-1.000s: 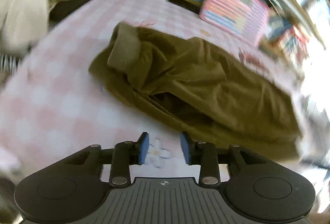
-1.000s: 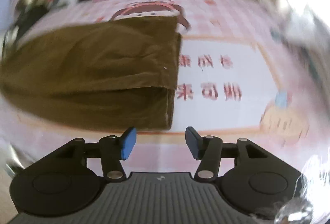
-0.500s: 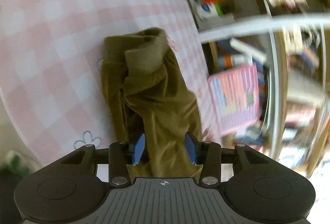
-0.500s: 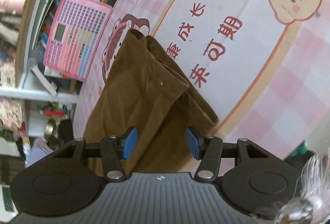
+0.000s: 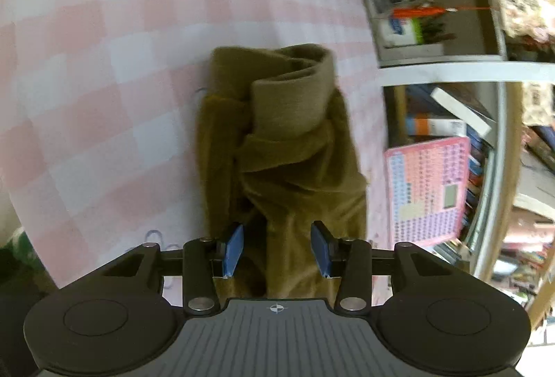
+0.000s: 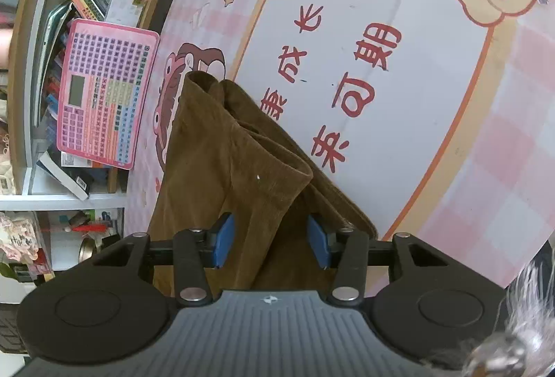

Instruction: Fold clothes

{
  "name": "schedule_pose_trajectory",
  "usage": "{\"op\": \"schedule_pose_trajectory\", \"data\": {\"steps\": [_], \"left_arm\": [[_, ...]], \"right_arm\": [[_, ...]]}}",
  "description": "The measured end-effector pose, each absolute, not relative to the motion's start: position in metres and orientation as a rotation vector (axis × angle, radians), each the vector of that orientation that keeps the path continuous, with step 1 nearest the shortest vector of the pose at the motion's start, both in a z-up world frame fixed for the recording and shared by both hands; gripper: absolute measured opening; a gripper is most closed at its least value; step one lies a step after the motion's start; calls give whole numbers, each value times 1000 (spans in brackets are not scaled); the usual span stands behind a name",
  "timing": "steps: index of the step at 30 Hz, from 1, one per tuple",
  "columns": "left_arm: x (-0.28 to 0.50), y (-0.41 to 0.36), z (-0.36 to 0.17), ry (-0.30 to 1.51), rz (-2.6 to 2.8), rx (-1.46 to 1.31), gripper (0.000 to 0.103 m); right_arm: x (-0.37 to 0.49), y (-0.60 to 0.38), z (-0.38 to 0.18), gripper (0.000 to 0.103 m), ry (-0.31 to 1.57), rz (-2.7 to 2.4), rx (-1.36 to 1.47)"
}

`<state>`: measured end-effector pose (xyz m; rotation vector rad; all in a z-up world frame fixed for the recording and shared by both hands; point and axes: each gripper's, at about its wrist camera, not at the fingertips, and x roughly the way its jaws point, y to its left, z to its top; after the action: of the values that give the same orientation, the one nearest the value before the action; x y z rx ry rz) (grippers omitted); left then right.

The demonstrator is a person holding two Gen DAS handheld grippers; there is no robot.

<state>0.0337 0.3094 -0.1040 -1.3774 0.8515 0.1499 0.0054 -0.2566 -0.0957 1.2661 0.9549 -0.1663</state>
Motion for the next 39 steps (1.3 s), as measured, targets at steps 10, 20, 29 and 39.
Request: {"op": "schedule_pose_trajectory", "data": {"steps": [10, 20, 29, 39], "left_arm": [[40, 320, -95, 773, 180, -1390, 41], [59, 286, -62, 791, 32, -986, 38], [51, 318, -93, 764, 168, -1175, 38], [120, 314, -22, 591, -81, -1018, 3]], "right_arm": [[5, -262, -96, 33, 916, -189, 1294], [12, -254, -101, 31, 944, -177, 1291], [13, -254, -104, 15, 955, -184, 1288], [59, -254, 2, 4, 662, 42, 1102]]}}
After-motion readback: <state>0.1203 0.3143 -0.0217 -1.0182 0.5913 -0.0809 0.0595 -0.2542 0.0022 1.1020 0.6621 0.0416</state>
